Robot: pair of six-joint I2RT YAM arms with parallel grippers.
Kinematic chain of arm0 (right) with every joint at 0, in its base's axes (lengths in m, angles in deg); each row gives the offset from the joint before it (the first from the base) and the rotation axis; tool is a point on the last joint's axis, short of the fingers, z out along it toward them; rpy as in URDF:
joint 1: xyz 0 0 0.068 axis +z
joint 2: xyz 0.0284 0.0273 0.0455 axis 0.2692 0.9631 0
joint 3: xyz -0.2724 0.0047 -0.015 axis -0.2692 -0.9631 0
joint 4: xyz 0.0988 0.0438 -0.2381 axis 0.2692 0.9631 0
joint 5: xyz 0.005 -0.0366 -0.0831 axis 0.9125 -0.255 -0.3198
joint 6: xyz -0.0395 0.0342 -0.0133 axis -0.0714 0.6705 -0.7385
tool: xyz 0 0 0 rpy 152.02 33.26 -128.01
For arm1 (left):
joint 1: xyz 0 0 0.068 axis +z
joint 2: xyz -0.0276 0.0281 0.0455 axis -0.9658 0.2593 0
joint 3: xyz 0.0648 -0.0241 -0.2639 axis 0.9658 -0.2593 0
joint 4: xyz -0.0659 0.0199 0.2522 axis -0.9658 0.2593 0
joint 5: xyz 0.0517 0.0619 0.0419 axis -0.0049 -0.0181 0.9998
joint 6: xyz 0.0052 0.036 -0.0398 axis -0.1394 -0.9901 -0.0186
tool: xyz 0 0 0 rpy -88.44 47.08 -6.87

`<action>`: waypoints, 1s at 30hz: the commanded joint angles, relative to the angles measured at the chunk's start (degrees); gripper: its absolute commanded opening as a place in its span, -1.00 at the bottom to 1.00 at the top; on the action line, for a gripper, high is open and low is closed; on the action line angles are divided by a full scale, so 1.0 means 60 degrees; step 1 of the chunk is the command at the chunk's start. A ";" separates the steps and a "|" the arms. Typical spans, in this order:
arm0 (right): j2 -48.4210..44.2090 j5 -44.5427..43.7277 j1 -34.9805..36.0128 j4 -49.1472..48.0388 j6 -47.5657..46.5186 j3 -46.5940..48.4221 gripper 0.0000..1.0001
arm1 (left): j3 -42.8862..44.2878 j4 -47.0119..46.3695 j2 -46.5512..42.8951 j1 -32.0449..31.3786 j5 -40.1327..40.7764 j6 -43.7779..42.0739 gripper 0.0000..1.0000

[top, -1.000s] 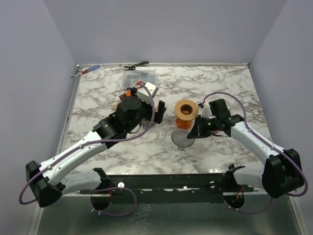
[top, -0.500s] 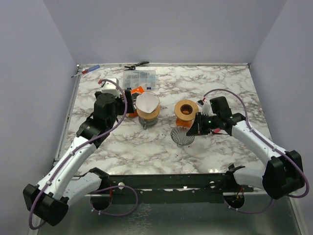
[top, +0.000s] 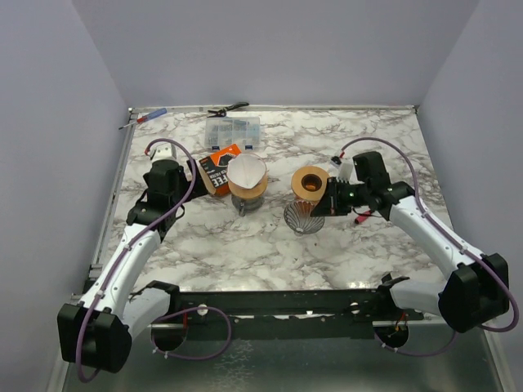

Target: Place the coffee filter in the dripper

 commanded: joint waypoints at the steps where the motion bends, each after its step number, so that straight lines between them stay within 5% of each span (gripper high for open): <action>1: -0.0117 0.0037 -0.0005 0.0358 -0.0154 0.0775 -0.99 | -0.0116 -0.0017 -0.0079 0.0186 -0.0567 0.0168 0.98; 30: 0.1375 -0.1818 -0.1028 0.1047 -0.0182 0.3997 -0.99 | -0.0314 -0.0148 -0.0348 0.0466 -0.1196 -0.0122 0.98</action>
